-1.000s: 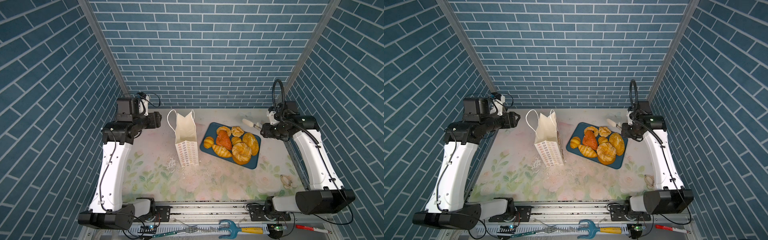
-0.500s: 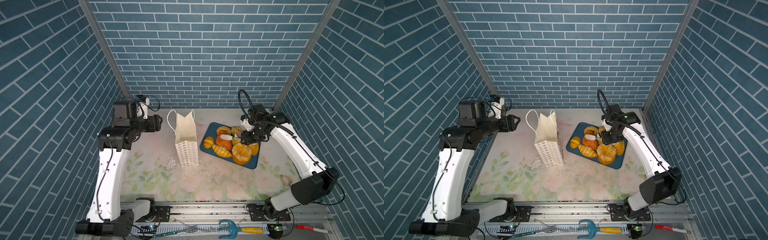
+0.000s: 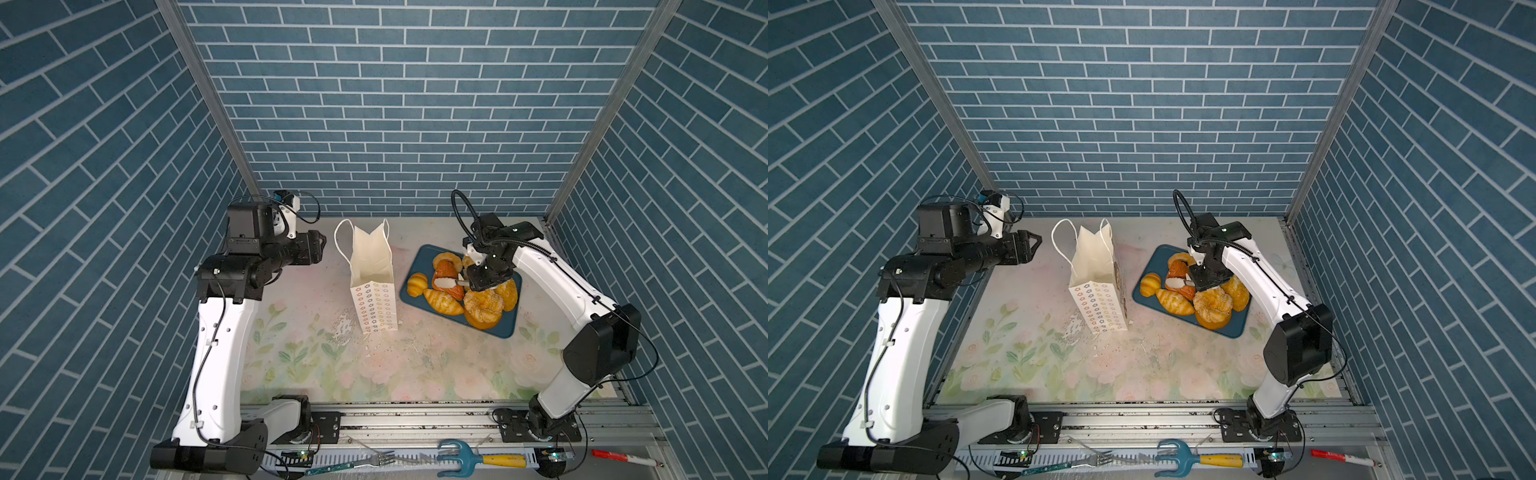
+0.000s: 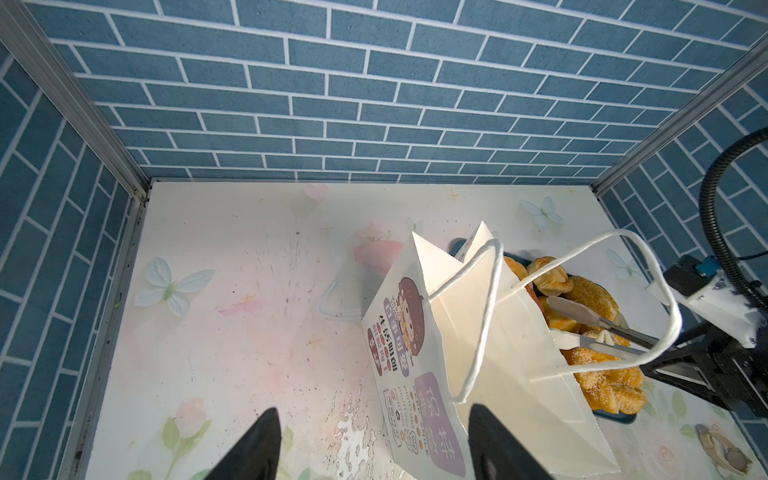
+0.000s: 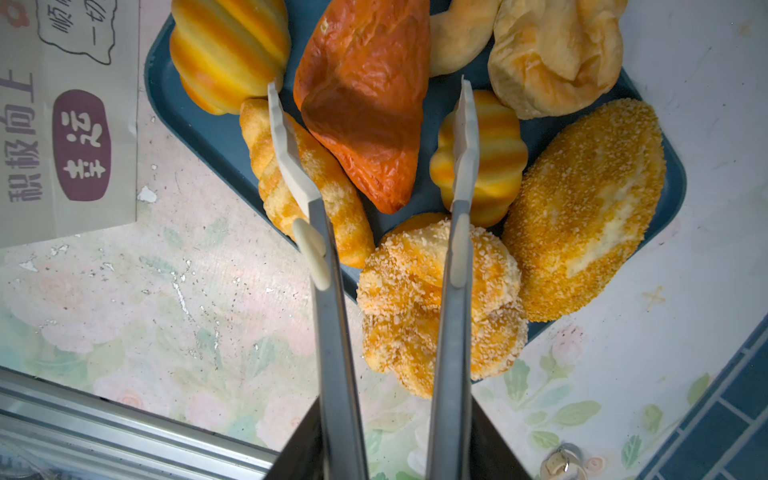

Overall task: Place the fake bread into the paper bag
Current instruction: 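Move the tongs over the tray and pinch the orange sausage bread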

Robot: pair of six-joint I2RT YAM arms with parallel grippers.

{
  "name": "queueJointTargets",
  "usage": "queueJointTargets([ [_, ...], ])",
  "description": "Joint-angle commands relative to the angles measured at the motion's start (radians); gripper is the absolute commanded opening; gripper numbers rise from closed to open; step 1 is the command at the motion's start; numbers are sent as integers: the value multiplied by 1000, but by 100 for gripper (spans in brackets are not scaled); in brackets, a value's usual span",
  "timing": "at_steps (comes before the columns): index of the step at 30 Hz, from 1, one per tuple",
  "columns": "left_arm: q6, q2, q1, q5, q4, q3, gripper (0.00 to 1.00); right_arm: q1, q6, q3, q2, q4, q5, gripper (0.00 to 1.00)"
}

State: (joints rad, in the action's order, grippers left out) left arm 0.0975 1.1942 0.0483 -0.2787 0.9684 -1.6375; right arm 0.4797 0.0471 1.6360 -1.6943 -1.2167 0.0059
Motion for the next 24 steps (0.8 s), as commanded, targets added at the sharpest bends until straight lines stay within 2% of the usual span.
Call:
queueJointTargets([
  [1,1,6,4,-10,1,9,73,5,-3,38,-21,29,22,46],
  [12,18,35,19,-19,-5,8,73,13,-8,33,-69,57,-53,45],
  [24,94,59,30,-52,-44,1,73,16,13,59,-27,74,-1,29],
])
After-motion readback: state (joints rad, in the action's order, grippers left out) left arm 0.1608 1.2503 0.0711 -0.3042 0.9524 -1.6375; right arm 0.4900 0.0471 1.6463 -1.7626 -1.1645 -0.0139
